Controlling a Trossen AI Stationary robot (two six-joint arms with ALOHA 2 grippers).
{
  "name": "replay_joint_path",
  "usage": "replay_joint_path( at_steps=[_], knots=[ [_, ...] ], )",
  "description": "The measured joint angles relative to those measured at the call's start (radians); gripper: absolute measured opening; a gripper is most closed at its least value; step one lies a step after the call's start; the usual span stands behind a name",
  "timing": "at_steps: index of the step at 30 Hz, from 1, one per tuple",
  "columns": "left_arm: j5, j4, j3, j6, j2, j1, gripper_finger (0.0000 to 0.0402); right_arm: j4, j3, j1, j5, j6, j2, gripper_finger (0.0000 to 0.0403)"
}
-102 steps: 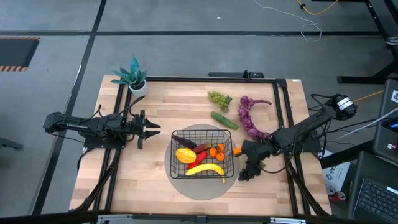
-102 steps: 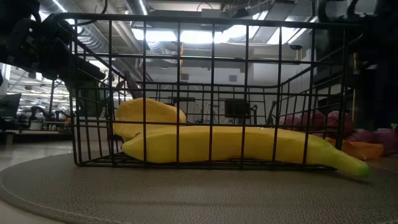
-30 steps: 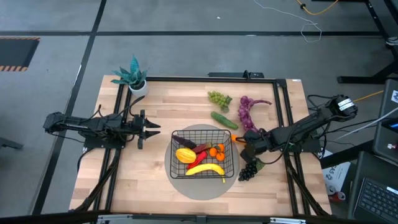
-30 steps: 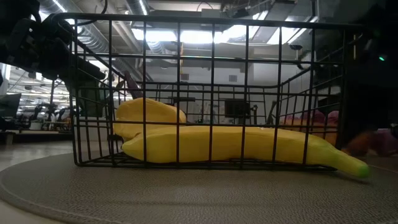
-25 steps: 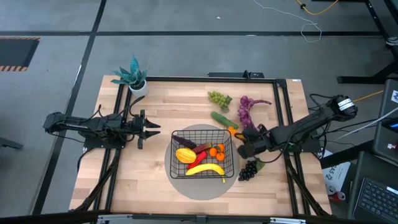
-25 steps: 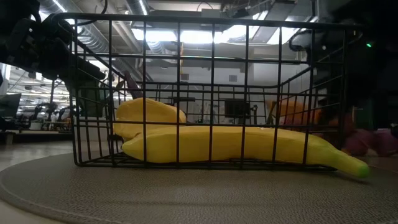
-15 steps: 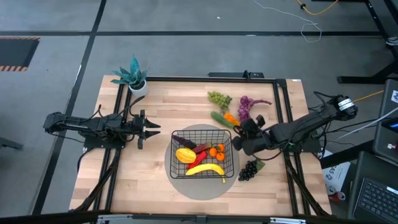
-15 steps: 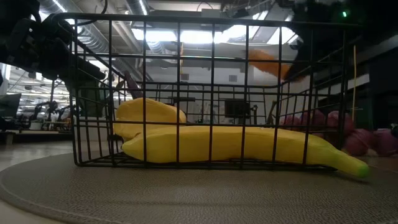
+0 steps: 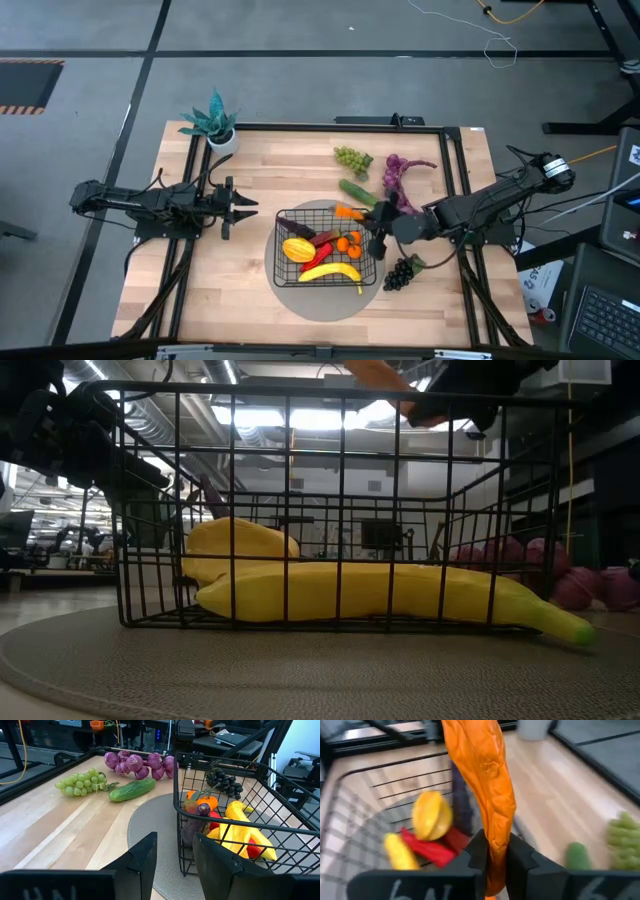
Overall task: Build produce basket
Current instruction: Put the orange chili pepper into the black wire basket
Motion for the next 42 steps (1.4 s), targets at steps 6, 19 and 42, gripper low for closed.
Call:
replay_joint_path(
  at_steps=[6,19,42],
  knots=[
    [0.0,0.0,0.0,0.0,0.0,0.0,0.0121,0.014,0.0,0.0,-0.074,0.003,0.0,0.0053],
    [0.0,0.0,0.0,0.0,0.0,0.0,0.0121,0.195,0.0,-0.018,-0.155,-0.132,0.0,0.0073],
    [0.0,0.0,0.0,0.0,0.0,0.0,0.0121,0.33,0.0,-0.106,-0.307,-0.162,0.129,0.0144]
  ],
)
